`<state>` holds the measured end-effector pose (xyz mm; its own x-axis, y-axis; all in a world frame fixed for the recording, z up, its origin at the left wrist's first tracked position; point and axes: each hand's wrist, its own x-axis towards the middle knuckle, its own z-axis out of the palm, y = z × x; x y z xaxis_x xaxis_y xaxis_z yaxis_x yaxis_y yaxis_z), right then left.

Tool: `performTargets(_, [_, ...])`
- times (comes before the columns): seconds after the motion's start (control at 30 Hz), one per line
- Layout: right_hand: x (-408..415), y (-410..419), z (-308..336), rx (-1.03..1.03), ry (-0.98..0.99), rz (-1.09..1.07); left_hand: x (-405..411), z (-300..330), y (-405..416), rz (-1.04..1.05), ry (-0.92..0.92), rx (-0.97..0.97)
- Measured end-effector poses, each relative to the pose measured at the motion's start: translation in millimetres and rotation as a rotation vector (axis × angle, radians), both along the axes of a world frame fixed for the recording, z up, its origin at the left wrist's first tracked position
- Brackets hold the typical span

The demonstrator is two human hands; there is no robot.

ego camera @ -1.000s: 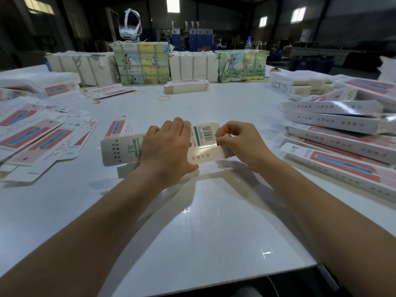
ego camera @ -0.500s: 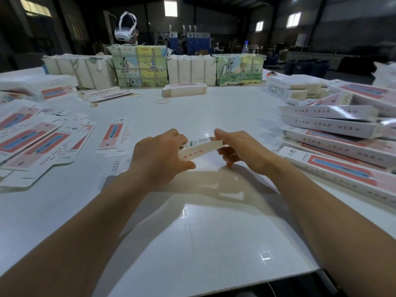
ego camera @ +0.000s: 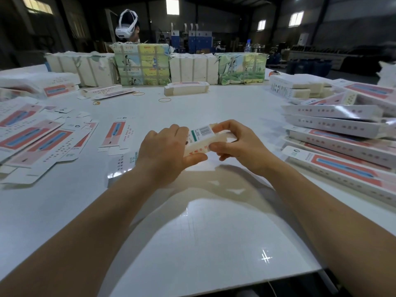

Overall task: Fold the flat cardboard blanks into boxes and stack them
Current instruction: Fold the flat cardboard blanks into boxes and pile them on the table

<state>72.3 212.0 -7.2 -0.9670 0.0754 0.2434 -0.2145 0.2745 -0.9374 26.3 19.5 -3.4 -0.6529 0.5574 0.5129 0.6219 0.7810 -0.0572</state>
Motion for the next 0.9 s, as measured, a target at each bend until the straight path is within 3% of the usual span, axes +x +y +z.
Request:
performTargets(0.1, [0.5, -4.4, -3.2, 0.054, 0.004, -0.065, -3.2, -3.2, 0.1, -0.008, -0.01, 0.036])
performTargets(0.23, [-0.2, -17.7, -8.1, 0.279, 0.263, -0.436, -4.8, -1.8, 1.7, 0.121, 0.017, 0.162])
performTargets(0.3, [1.2, -24.3, -8.8, 0.263, 0.322, -0.52, -5.4, -1.7, 3.3, 0.204, 0.065, 0.164])
performTargets(0.47, [3.4, -41.4, -10.7, -0.028, 0.194, -0.381, -2.7, -6.5, 10.2, 0.247, 0.148, 0.151])
performTargets(0.67, [4.0, -42.1, -10.0, -0.078, 0.151, -0.357, 1.2, -10.2, 13.8, 0.11, 0.234, 0.152])
performTargets(0.9, [4.3, -38.0, -9.0, 0.037, 0.093, -0.36, 5.3, -13.4, 16.9, 0.04, 0.303, 0.143])
